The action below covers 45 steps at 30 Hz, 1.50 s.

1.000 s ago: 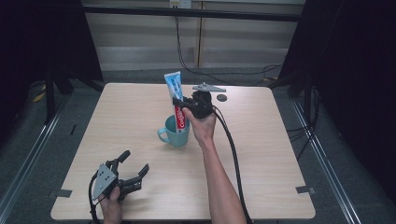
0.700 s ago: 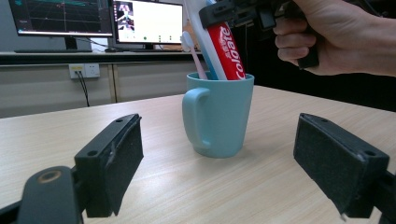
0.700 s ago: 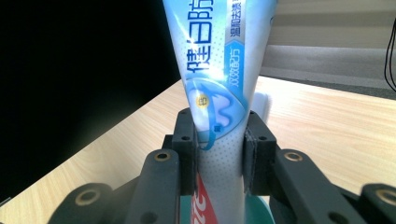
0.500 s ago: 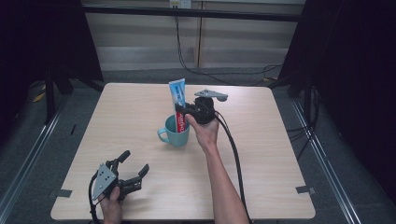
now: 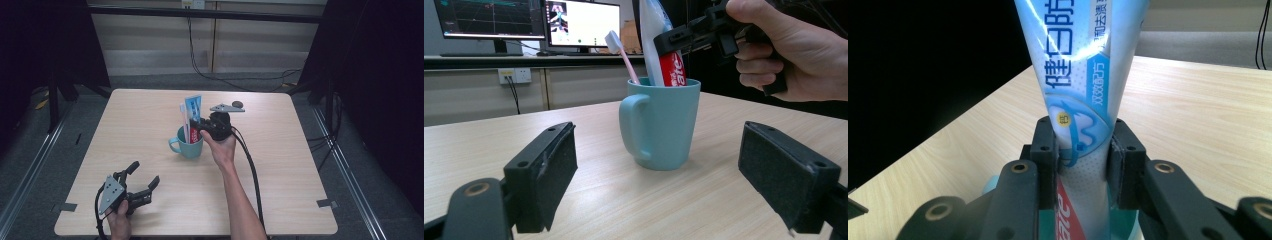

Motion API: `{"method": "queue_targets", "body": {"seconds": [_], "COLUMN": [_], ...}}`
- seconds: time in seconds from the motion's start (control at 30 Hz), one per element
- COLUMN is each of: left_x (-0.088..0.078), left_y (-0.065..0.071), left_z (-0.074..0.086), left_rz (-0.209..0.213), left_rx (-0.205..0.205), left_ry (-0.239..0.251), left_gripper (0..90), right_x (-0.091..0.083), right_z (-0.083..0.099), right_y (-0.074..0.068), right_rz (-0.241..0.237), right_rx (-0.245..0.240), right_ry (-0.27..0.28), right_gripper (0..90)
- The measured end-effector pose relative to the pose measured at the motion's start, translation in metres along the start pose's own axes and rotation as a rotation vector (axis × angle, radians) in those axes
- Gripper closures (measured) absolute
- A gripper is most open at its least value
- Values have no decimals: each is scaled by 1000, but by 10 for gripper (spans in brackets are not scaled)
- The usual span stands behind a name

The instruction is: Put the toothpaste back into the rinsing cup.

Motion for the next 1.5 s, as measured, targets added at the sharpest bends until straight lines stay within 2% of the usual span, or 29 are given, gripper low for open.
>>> {"method": "queue_targets", "body": {"seconds": [0.27,0.47,0.73,0.87,0.9,0.97,1.07,1.17,1.3,1.5], "left_x": [0,0,0,0,0,0,0,0,0,0], "left_y": [0,0,0,0,0,0,0,0,0,0], "left_z": [0,0,0,0,0,0,0,0,0,0], "left_rz": [0,2,-1,0,0,0,1,0,0,0], "left_rx": [1,1,0,1,1,1,1,1,1,1], "left_ry": [-1,-2,1,-1,-1,-2,-1,-1,-1,-1], "left_gripper": [156,156,156,157,156,156,156,156,157,156], "right_x": [-3,-6,-7,-10,-10,-10,-10,-13,-16,-25], "right_z": [2,3,3,-1,-3,-4,-3,-3,-3,-4], "right_y": [2,1,6,6,6,6,7,6,3,1], "right_rz": [9,13,20,19,15,39,44,30,6,4], "right_rx": [0,-3,-2,5,6,-10,-13,-3,1,-13], "right_ry": [-11,-15,-12,16,21,17,10,16,20,31], "right_gripper": [659,662,632,552,508,455,373,284,216,199]}}
Point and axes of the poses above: each handheld gripper's, and its own axes: x roughly forward along the jaws, z roughly out of its underside, y roughly to its right, the point moved 7 cm from there along x, roughly forward along the jaws, and after that the axes turned 3 degrees about -x, right-handed, at the moved point
